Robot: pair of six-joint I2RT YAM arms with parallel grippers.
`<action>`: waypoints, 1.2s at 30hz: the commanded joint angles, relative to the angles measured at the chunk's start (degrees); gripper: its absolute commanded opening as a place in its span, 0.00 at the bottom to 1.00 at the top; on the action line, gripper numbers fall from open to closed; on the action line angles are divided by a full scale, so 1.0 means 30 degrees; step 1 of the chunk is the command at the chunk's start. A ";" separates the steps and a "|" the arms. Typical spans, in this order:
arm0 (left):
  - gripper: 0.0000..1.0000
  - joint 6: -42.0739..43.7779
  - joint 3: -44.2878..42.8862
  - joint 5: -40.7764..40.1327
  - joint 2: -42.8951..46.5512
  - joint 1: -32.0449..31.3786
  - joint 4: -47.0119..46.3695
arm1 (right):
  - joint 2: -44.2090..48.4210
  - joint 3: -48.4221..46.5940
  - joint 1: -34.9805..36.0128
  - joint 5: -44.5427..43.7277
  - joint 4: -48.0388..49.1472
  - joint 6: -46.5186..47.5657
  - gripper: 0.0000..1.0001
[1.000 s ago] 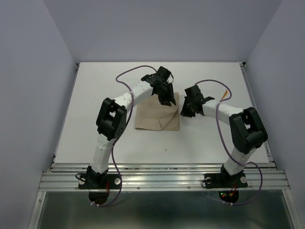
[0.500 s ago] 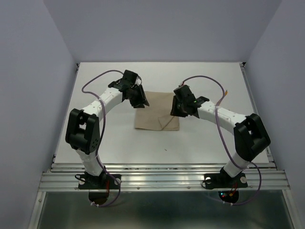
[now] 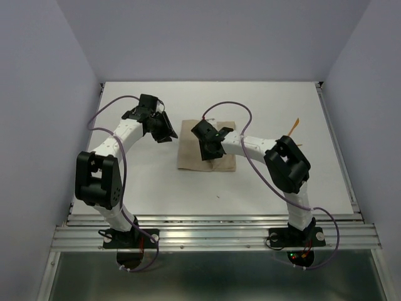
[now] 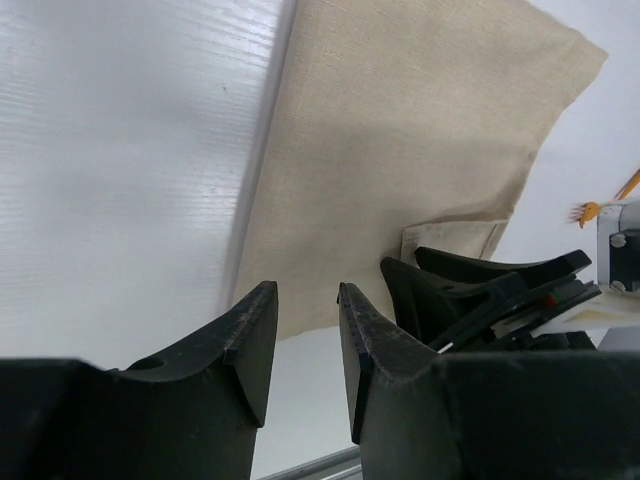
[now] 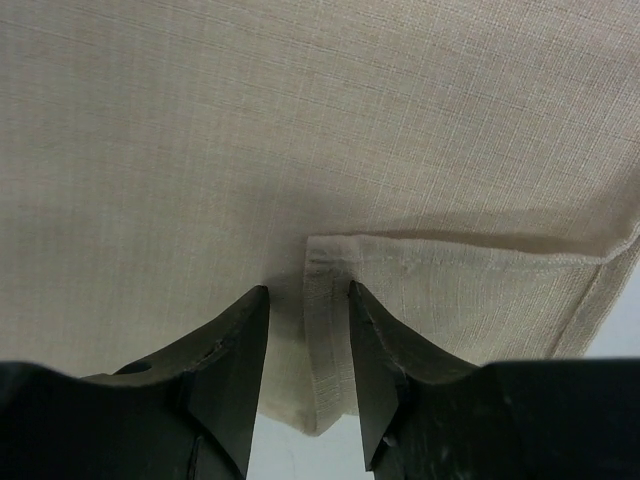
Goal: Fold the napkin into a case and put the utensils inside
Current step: Smooth out the square-folded napkin at the center of the board.
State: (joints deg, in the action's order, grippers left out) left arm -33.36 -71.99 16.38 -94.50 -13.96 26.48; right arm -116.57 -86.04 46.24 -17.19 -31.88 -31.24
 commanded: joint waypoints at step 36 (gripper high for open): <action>0.41 0.1102 0.2404 0.1659 0.0124 -0.0297 -0.1239 | 0.7476 0.8226 0.0290 -0.5607 0.0578 -0.6399 0.27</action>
State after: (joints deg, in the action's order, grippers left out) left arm -31.66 -64.66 20.60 -94.35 -13.45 22.90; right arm -99.15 -63.77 46.59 -29.78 -31.16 -45.60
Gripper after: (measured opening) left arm 0.410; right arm 0.257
